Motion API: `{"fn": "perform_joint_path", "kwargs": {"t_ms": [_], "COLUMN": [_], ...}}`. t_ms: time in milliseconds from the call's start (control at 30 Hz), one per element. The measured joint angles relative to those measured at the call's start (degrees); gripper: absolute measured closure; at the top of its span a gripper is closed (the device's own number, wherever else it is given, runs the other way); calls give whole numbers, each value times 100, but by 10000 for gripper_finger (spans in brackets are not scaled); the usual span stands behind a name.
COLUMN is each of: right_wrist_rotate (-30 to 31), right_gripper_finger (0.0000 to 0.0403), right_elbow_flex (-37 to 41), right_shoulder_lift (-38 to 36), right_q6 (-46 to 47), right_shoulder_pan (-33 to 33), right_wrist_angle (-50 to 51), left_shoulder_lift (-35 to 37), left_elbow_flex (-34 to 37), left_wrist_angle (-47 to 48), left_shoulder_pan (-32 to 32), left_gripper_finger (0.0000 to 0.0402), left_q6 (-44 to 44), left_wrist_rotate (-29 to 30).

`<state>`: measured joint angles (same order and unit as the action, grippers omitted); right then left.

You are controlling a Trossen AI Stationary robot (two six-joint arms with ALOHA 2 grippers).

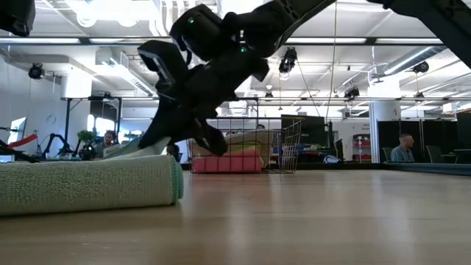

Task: Fold microfiber towels
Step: Fold the light green microfiber cloth, then stack the folded light green microfiber cloth on top of the gray microfiber cloth in the wire basket

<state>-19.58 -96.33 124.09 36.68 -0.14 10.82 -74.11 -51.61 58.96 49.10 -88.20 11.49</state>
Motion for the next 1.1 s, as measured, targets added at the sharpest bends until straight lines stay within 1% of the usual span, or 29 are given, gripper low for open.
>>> {"fn": "perform_joint_path", "kwargs": {"t_ms": [133, 267, 367, 567, 667, 933, 1033, 1100], "right_wrist_rotate": [26, 515, 564, 568, 567, 515, 210, 175], "right_gripper_finger": [393, 394, 394, 389, 368, 280, 262, 257], "right_elbow_flex": [0, 0, 2, 2, 2, 2, 2, 2], "right_shoulder_lift": [-108, -185, -185, -185, -185, -315, -455, -579], "right_q6": [221, 90, -120, -182, -317, -82, -32, -10], "right_shoulder_pan": [23, 92, 105, 98, 101, 65, 42, 44], "right_wrist_angle": [507, 1083, 1010, 775, 808, 1045, 1166, 1217], "left_shoulder_lift": [0, 0, 0, 0, 0, 0, 0, 0], "left_elbow_flex": [42, 55, 71, 142, 142, 142, 142, 144], "left_wrist_angle": [-12, -24, -22, -4, -8, 4, 26, 92], "left_shoulder_pan": [0, 0, 0, 0, 0, 0, 0, 0], "left_gripper_finger": [251, 251, 251, 251, 251, 251, 251, 251], "left_q6": [-7, -7, -7, 1, 44, 162, 184, 321], "left_wrist_rotate": [-3, -4, -4, -67, -73, -210, -248, -247]}}
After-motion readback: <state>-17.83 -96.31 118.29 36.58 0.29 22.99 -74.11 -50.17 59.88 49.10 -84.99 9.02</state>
